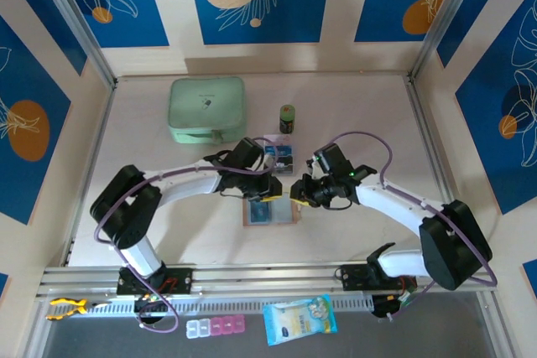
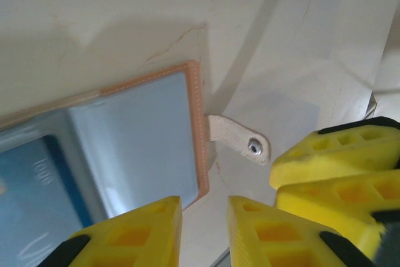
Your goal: Take the credit cards out of the card holder
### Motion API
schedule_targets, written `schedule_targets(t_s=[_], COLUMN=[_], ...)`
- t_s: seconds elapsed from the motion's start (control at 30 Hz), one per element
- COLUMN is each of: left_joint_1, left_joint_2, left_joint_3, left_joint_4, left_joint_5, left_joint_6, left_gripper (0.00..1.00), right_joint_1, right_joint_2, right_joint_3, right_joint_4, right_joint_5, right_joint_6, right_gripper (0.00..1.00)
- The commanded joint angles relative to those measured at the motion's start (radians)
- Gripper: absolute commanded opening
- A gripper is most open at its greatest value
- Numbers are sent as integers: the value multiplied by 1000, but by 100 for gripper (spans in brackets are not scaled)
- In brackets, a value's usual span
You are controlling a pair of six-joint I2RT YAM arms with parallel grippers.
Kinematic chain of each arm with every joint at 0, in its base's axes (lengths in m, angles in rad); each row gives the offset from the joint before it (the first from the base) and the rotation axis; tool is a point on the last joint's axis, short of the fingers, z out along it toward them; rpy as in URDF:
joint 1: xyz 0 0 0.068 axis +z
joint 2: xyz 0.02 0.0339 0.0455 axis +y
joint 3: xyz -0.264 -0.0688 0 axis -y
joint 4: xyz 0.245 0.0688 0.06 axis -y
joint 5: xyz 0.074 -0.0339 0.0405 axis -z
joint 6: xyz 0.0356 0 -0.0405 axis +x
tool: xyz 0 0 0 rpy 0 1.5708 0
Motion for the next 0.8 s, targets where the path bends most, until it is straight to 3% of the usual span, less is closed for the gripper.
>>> schedule_targets(t_s=[0.0,0.33,0.77], left_joint_1=[33,114,129], left_joint_2=[-56,-165,-124], left_joint_3=[-54,-207,-244], left_joint_4=[-28,-43,-72], left_joint_5=[-17,-38,-73], left_joint_6=[33,51,97], left_gripper=[24,20,17], right_joint_1=[34,129,175], right_joint_2=[46,213,339], right_joint_3=[47,140,193], right_joint_4=[6,48,75], right_joint_5=[-11,-4,-4], right_joint_6=[1,15,20], right_gripper=[26,25,25])
